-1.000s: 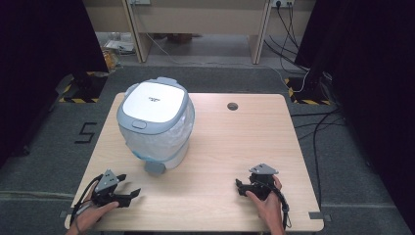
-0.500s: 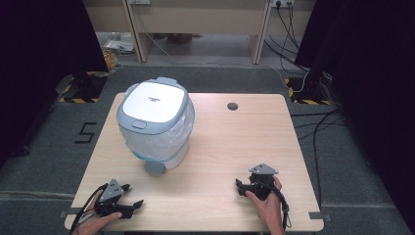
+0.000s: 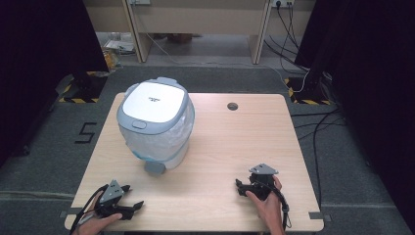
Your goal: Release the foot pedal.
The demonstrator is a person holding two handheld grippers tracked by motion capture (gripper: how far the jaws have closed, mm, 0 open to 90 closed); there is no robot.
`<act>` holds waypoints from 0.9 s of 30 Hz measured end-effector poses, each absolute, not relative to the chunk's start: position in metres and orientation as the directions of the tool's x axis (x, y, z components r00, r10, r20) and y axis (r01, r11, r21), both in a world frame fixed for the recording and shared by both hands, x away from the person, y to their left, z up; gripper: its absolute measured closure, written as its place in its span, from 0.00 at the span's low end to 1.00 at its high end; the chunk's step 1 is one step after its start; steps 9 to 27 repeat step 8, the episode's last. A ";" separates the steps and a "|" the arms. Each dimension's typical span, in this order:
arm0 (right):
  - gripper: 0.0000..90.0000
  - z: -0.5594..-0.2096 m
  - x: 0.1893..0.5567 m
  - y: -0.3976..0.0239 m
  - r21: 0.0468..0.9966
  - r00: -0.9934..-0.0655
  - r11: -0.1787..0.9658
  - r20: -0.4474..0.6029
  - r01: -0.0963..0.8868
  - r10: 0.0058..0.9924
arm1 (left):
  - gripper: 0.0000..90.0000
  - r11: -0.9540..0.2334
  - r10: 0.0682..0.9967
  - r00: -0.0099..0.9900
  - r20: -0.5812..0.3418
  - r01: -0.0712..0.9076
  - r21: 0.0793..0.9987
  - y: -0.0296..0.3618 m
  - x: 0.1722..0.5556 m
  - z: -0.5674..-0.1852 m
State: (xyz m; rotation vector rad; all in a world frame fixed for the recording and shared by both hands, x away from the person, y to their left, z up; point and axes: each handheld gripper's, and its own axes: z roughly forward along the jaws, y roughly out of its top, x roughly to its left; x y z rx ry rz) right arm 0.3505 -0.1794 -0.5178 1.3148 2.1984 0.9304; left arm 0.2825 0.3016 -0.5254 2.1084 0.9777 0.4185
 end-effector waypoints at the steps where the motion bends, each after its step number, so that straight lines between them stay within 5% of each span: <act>1: 0.15 -0.518 0.351 -0.179 0.722 -0.469 0.331 -0.011 0.607 0.883 | 0.20 -0.418 0.756 0.654 -0.020 0.507 0.754 0.302 0.283 -0.525; 27: 0.15 -0.518 0.351 -0.179 0.723 -0.470 0.331 -0.010 0.607 0.883 | 0.20 -0.419 0.755 0.655 -0.020 0.506 0.754 0.302 0.283 -0.525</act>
